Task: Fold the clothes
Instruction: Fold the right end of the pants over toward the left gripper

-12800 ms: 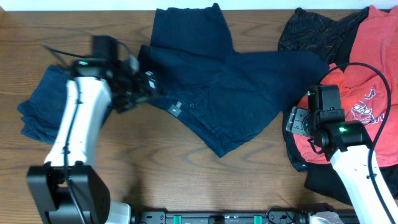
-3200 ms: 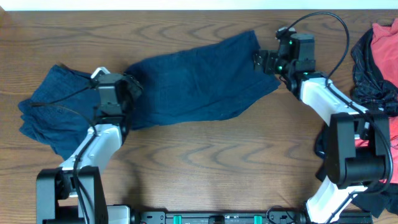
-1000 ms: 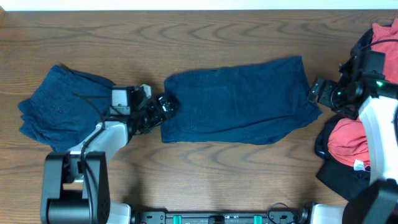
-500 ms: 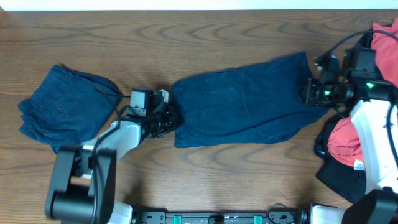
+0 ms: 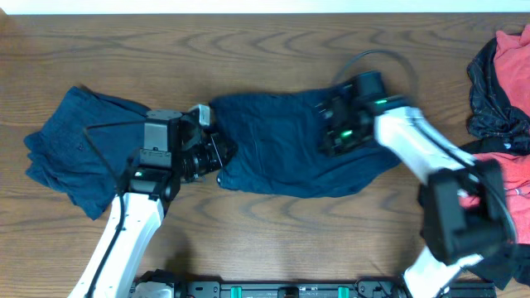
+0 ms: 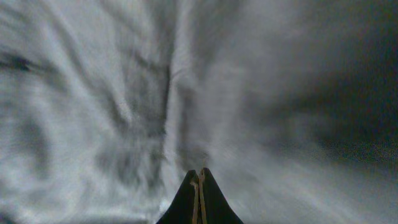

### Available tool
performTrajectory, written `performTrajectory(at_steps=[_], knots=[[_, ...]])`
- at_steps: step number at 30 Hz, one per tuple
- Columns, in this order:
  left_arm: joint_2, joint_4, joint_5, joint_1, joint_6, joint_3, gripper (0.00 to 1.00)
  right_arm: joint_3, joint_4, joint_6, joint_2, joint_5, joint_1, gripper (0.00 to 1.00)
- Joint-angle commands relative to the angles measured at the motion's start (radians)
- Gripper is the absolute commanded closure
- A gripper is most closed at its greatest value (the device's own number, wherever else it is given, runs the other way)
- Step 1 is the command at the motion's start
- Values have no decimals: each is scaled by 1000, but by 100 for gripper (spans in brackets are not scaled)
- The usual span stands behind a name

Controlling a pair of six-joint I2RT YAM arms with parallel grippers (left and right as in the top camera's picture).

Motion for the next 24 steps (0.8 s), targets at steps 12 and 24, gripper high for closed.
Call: performTrajectory(at_steps=[12, 24], knots=[[-35, -12, -46, 5, -29, 179, 94, 14, 412, 232, 191, -41, 385, 97], [-23, -94, -117, 5, 1, 179, 94, 53, -41, 147, -100, 311, 60, 99]])
